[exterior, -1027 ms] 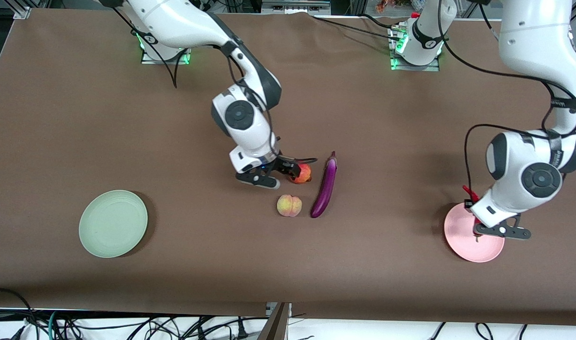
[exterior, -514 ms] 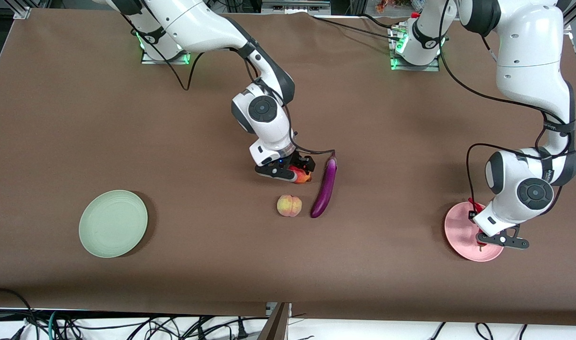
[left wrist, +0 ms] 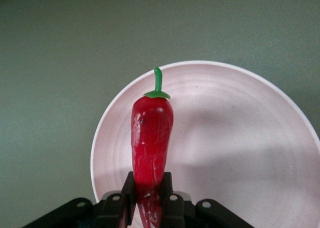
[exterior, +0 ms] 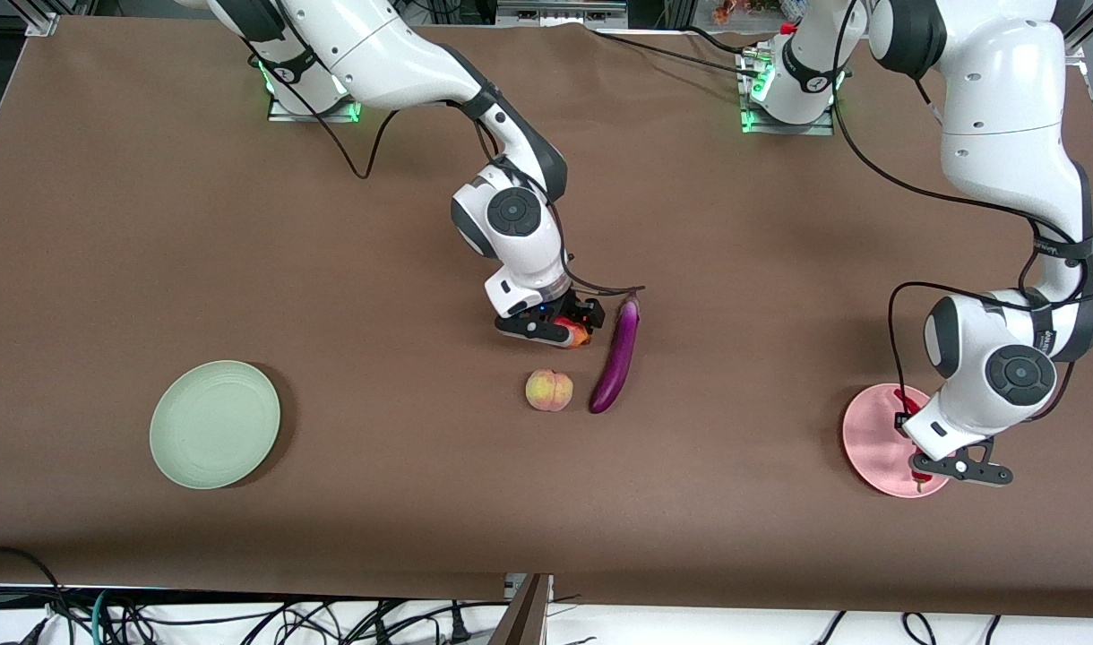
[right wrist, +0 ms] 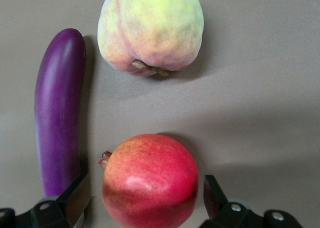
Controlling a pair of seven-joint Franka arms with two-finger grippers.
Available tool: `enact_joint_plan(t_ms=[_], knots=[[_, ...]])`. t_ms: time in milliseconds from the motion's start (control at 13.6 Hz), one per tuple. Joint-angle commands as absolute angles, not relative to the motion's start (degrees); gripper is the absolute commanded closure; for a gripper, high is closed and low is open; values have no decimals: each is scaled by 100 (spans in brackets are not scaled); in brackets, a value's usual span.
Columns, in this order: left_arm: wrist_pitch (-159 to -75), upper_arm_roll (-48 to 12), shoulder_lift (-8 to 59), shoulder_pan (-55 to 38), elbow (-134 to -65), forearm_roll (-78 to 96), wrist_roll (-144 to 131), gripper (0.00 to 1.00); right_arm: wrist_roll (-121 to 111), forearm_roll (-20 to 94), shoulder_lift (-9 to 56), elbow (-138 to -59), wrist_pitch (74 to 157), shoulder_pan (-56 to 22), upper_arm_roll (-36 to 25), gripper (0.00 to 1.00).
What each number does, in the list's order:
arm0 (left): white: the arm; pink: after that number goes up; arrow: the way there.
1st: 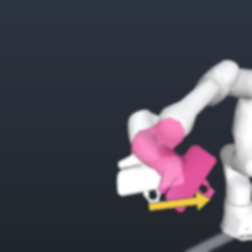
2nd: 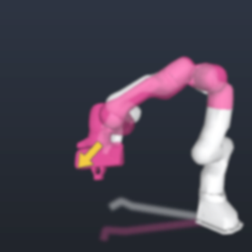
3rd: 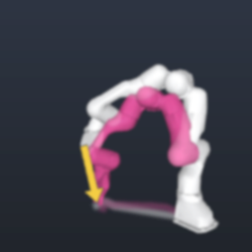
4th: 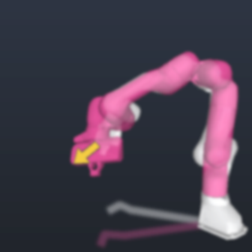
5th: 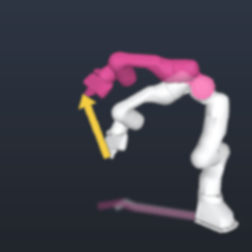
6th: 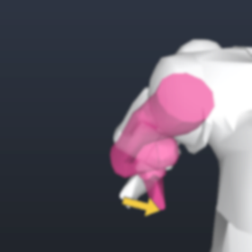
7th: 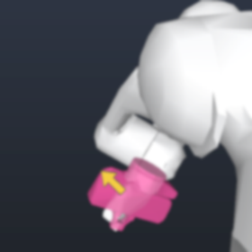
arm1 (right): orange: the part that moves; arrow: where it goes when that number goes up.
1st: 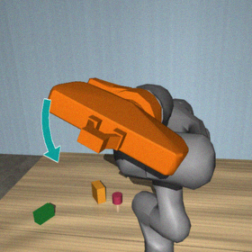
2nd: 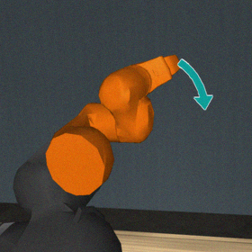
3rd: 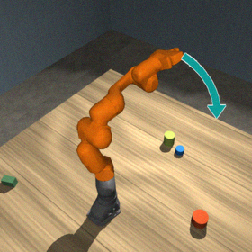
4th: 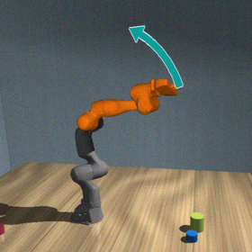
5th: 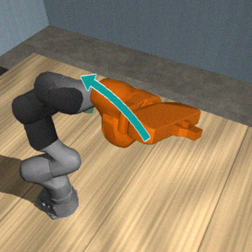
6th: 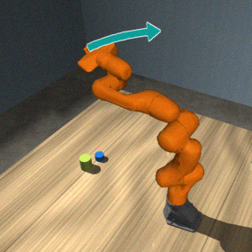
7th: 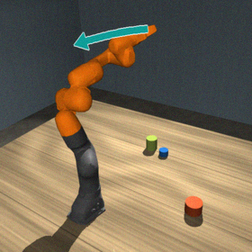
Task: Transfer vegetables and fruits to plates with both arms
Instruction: 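Carry the chili to the pink plate while the right gripper grasps pomegranate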
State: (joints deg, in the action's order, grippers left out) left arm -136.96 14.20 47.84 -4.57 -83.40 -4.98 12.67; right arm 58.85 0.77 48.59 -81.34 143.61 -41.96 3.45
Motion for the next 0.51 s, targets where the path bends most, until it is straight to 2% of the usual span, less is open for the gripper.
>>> enact_joint_plan(t_ms=[0, 73, 293, 367, 440], knots=[[-13676, 1389, 4975, -361, -8024, -580, 1362, 9, 6038, -53, 4983, -7980, 14370, -4306, 299, 0], [-13676, 1389, 4966, -230, -8024, -545, 1449, 0, 6047, -96, 5018, -7980, 14379, -4307, 299, 0], [-13379, 1108, 4756, -131, -8024, -466, 1609, 0, 6056, -114, 5097, -7980, 14449, -4342, 308, 0], [-12994, 1055, 4642, -158, -7998, -457, 1608, 0, 6047, -123, 5106, -7980, 14449, -4342, 299, 9], [-12660, 889, 4475, -167, -7998, -422, 1600, 0, 6047, -123, 5115, -7980, 14458, -4333, 308, 39]])
